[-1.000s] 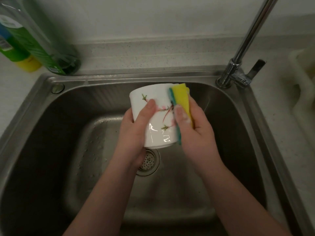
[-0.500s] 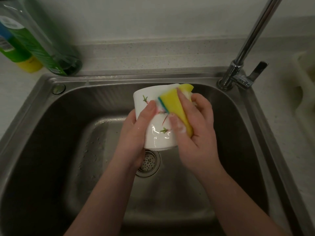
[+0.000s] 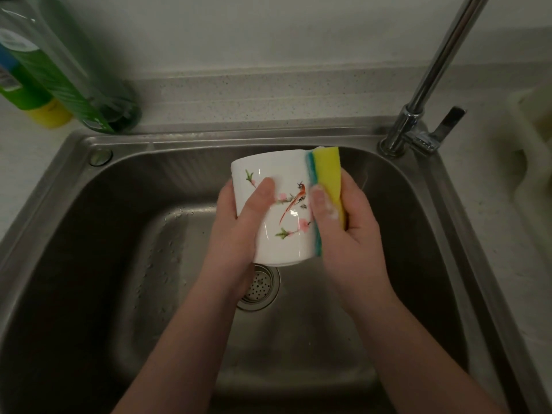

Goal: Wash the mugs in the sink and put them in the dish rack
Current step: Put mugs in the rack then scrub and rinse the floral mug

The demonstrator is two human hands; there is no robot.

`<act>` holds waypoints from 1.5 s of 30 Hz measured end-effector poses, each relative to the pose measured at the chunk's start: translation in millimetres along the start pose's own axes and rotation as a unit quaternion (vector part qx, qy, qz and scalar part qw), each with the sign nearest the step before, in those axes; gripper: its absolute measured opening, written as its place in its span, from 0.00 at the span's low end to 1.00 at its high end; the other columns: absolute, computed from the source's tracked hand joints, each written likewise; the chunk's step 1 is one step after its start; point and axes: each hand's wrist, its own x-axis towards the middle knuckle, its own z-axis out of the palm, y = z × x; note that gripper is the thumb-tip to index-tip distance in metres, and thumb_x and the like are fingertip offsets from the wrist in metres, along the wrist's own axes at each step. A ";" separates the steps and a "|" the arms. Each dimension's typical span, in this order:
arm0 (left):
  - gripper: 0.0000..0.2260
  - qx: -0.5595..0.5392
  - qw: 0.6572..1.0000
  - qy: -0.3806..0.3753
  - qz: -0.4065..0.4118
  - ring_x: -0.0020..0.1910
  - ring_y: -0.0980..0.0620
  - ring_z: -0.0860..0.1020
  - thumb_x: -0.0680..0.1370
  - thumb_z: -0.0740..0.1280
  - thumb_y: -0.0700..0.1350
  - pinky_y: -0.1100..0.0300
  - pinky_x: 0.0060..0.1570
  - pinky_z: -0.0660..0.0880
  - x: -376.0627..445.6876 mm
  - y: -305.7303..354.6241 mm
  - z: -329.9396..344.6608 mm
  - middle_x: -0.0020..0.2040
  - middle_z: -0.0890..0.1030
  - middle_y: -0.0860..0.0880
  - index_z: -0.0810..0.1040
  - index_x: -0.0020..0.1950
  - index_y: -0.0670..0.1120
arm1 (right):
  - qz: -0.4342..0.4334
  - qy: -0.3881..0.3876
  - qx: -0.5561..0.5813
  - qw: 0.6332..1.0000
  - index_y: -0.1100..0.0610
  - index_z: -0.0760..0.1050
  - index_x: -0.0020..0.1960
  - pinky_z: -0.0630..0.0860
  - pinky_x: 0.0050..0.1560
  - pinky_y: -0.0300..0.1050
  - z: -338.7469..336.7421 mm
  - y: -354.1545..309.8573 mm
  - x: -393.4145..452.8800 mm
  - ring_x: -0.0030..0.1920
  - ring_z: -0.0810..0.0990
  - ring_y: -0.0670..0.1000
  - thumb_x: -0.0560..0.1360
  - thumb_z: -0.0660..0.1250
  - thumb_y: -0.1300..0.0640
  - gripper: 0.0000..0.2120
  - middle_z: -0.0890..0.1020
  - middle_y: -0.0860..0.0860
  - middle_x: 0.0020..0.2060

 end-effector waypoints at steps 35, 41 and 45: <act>0.36 -0.028 0.999 -0.025 -0.001 0.47 0.45 0.83 0.61 0.74 0.56 0.54 0.41 0.80 0.7 -3.8 -1.8 0.53 0.83 0.40 0.73 0.64 0.39 | -0.168 0.134 -0.321 0.922 0.48 0.70 0.69 0.57 0.60 0.27 1.3 15.6 1.6 0.62 0.61 0.48 0.76 0.57 0.45 0.23 0.71 0.54 0.66; 0.33 -0.018 1.000 -0.016 0.004 0.48 0.44 0.84 0.62 0.76 0.53 0.53 0.41 0.80 0.0 -5.2 -1.4 0.53 0.84 0.41 0.74 0.62 0.41 | -0.165 0.146 -0.343 0.913 0.50 0.71 0.69 0.58 0.55 0.28 0.2 17.9 3.0 0.60 0.62 0.48 0.76 0.57 0.47 0.23 0.72 0.55 0.64; 0.28 -0.009 0.999 -0.035 -0.006 0.49 0.43 0.84 0.64 0.75 0.52 0.51 0.43 0.81 -0.4 -6.8 1.2 0.52 0.84 0.42 0.76 0.60 0.42 | -0.166 0.183 -0.367 0.897 0.48 0.71 0.68 0.58 0.55 0.29 -5.5 18.4 4.7 0.60 0.63 0.51 0.76 0.61 0.50 0.20 0.72 0.56 0.63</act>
